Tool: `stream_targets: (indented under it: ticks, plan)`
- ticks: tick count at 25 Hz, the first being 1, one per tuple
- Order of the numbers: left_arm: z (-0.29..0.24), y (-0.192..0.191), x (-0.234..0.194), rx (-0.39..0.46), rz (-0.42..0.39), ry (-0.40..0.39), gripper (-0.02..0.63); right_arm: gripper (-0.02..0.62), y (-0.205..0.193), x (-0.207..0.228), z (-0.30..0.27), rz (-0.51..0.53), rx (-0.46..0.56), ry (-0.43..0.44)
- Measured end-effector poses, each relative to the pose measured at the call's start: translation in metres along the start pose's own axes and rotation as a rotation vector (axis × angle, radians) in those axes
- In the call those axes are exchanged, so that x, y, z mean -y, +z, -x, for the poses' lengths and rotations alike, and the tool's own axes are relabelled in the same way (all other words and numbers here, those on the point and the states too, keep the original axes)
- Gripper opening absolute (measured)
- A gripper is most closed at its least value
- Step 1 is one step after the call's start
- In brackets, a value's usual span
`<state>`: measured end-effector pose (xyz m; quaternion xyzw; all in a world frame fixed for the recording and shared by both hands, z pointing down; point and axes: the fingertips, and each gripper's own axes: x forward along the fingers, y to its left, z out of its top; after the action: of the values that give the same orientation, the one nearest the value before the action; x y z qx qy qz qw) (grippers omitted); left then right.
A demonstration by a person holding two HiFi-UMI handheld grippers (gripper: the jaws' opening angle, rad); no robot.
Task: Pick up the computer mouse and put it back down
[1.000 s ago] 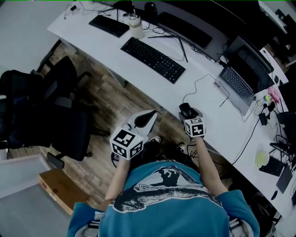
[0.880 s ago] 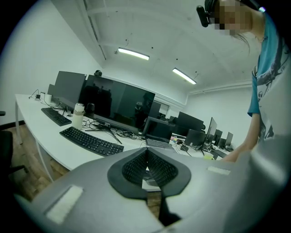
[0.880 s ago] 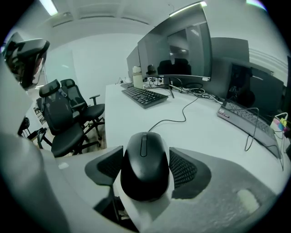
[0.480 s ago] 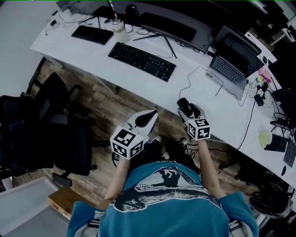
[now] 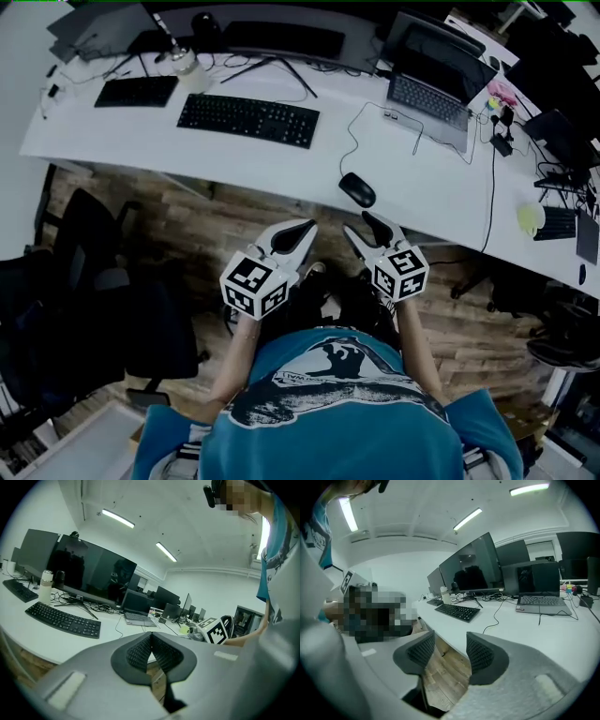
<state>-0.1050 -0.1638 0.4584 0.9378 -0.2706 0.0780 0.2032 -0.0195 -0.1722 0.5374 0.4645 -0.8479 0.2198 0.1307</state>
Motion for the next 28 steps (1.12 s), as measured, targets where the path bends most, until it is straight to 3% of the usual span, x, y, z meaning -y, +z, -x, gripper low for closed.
stream_targets:
  ticks: [6,13,16,28]
  plan:
    - [-0.007,-0.007,0.019,-0.010,-0.006,-0.034,0.014,0.154,-0.002,-0.012,0.031,-0.023,0.026,-0.003]
    - [-0.007,-0.024,0.049,-0.022,0.000,0.001,0.014,0.027,-0.002,-0.013,0.067,-0.030,0.068,0.009]
    - [-0.005,-0.032,0.070,-0.026,0.003,0.016,0.014,0.002,-0.007,-0.015,0.086,-0.036,0.077,0.021]
    - [0.025,-0.067,0.152,-0.005,0.001,0.117,0.014,0.002,-0.020,-0.036,0.167,-0.025,0.141,0.115]
